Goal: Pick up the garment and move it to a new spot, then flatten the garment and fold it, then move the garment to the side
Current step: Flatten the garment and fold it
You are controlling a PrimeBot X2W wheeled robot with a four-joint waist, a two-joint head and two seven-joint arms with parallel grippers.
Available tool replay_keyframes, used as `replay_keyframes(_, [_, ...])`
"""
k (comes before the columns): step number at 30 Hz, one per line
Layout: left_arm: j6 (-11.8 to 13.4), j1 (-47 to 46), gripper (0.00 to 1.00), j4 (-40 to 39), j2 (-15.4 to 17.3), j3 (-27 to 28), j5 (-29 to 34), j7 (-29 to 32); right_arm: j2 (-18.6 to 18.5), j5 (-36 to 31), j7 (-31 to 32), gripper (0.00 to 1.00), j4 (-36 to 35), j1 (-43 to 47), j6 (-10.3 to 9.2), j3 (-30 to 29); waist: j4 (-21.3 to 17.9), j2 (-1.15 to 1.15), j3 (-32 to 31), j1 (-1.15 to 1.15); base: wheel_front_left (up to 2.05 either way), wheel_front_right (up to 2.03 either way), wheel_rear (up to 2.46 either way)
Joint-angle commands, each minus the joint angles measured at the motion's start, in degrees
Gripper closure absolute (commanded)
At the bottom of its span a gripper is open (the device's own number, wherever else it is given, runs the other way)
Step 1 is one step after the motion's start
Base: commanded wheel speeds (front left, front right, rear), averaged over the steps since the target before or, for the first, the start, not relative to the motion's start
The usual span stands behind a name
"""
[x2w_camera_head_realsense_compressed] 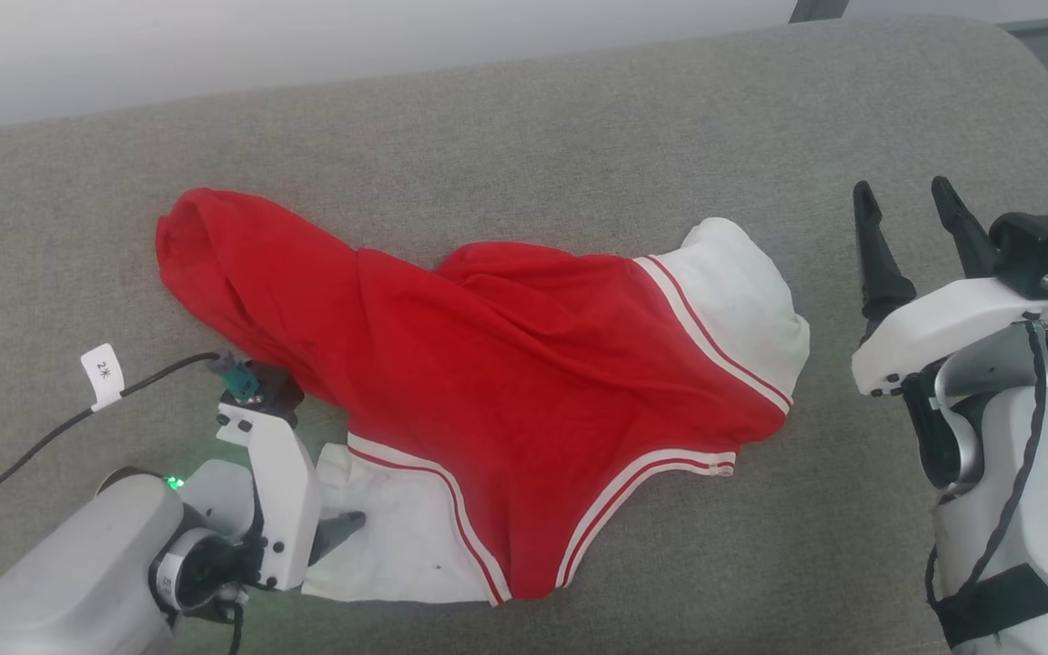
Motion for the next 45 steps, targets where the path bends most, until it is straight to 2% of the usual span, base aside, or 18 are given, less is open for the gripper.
replay_keyframes(1, [0.44,2.43,0.53,4.30,-1.55,-2.27,1.00,-0.47,0.12,-0.27,-0.34,0.00,0.08,-0.30,0.02,0.05,-0.05,-0.01,0.11,0.01,0.00,0.00,0.00])
replay_keyframes(2, [-0.26,2.32,1.00,5.47,-2.01,-2.48,1.10,-0.77,0.11,-0.34,-0.37,0.00,0.05,-0.29,0.02,-0.07,-0.04,-0.01,0.17,0.01,0.00,0.00,0.00])
replay_keyframes(6, [-2.49,1.34,1.00,8.26,-3.25,-2.40,0.59,-1.40,0.12,-0.71,-0.38,0.00,0.03,-0.10,0.02,-0.79,0.40,-0.01,0.04,0.01,0.00,0.00,0.00])
replay_keyframes(8, [-3.19,0.32,1.00,9.28,-2.35,-2.03,0.85,-1.59,0.11,-1.06,-0.35,0.00,-0.05,0.05,0.01,-1.23,0.72,-0.01,-0.17,0.01,0.00,0.00,0.00])
replay_keyframes(10, [-3.77,-1.58,1.00,10.10,0.09,-1.26,1.84,-1.87,0.11,-1.37,-0.28,0.00,-0.25,0.53,0.01,-1.69,1.22,-0.01,-0.72,0.01,0.00,0.00,0.00])
replay_keyframes(14, [-3.72,-3.84,1.00,9.81,3.79,0.14,2.63,-1.76,0.10,-1.87,0.00,0.00,-0.34,1.33,0.01,-2.21,1.83,-0.01,-1.74,0.01,0.00,0.00,0.00])
replay_keyframes(18, [-4.07,-5.05,1.00,8.56,5.48,0.73,2.65,-1.56,0.13,-2.45,0.26,0.00,-0.48,2.08,0.02,-2.29,2.11,-0.01,-2.61,0.01,0.00,0.00,0.00])
replay_keyframes(21, [-4.04,-6.12,1.00,7.97,7.91,0.95,3.48,-1.16,0.05,-2.74,0.42,0.00,-0.46,2.52,0.01,-2.39,2.18,-0.01,-3.12,0.01,0.00,0.00,0.00])
replay_keyframes(28, [-2.95,-6.47,1.00,9.29,12.80,1.40,5.18,-0.30,0.08,-2.99,0.98,0.00,-0.78,3.05,0.01,-2.19,1.50,-0.01,-3.60,0.01,0.00,0.00,0.00])
replay_keyframes(31, [-2.62,-5.30,1.00,10.47,13.76,1.60,4.80,-0.62,0.09,-2.73,1.06,0.00,-0.95,3.30,0.01,-1.95,0.97,-0.01,-3.53,0.01,0.00,0.00,0.00])
replay_keyframes(35, [-1.92,-3.50,1.00,12.38,12.99,2.78,2.35,-1.90,0.09,-2.56,1.17,0.00,-1.19,3.61,0.01,-1.60,0.53,-0.01,-3.19,0.01,0.00,0.00,0.00])
replay_keyframes(36, [-1.82,-3.15,0.69,12.83,12.71,3.05,1.87,-2.32,0.09,-2.57,1.14,0.00,-1.20,3.66,0.01,-1.52,0.50,-0.01,-3.11,0.01,0.00,0.00,0.00])
replay_keyframes(37, [-1.60,-2.89,0.54,13.30,12.30,3.37,1.35,-2.88,0.09,-2.63,1.09,0.00,-1.09,3.65,0.01,-1.47,0.48,-0.01,-3.05,0.01,0.00,0.00,0.00])
replay_keyframes(39, [-1.46,-2.40,0.00,14.29,11.34,3.94,0.33,-3.92,0.10,-2.60,1.00,0.00,-0.82,3.44,0.01,-1.11,0.55,-0.01,-3.04,0.01,0.00,0.00,0.00])
replay_keyframes(45, [-1.50,-1.81,0.00,16.04,10.16,4.18,-0.35,-4.28,0.09,-2.84,1.31,0.00,-0.59,2.70,0.01,-0.67,1.25,-0.01,-3.34,0.01,0.00,0.00,0.00])
